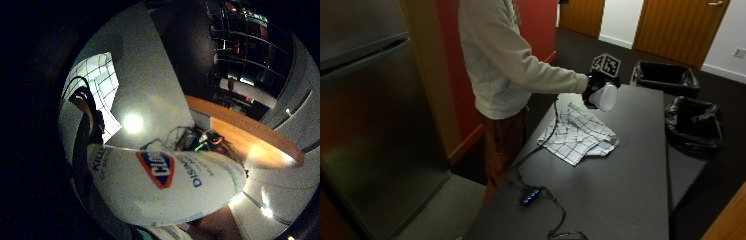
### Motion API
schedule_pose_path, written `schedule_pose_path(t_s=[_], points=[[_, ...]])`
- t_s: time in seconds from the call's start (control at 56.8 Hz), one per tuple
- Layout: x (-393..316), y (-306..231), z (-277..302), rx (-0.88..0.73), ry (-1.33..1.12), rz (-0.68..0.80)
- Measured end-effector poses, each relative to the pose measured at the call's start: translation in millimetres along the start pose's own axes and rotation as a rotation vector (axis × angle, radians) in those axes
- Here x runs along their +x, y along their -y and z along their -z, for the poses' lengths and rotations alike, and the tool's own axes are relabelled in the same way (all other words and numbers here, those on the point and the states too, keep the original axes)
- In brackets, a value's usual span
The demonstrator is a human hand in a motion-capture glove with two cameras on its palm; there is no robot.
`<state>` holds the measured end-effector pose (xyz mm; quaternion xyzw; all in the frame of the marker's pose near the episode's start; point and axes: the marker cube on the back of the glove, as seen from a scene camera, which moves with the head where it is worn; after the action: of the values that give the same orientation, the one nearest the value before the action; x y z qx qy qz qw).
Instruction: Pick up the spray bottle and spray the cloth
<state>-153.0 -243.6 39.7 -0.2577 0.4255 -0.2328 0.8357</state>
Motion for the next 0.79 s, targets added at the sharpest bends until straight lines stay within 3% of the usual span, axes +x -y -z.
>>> schedule_pose_path(t_s=[0.282,0.599,0.793], points=[[-43.0,9.5,-19.3,-0.07,-0.023,0.001],[-22.7,-4.6,23.4,-0.02,-0.04,-0.042],[-19.0,-4.5,20.1,0.016,0.025,-0.045]])
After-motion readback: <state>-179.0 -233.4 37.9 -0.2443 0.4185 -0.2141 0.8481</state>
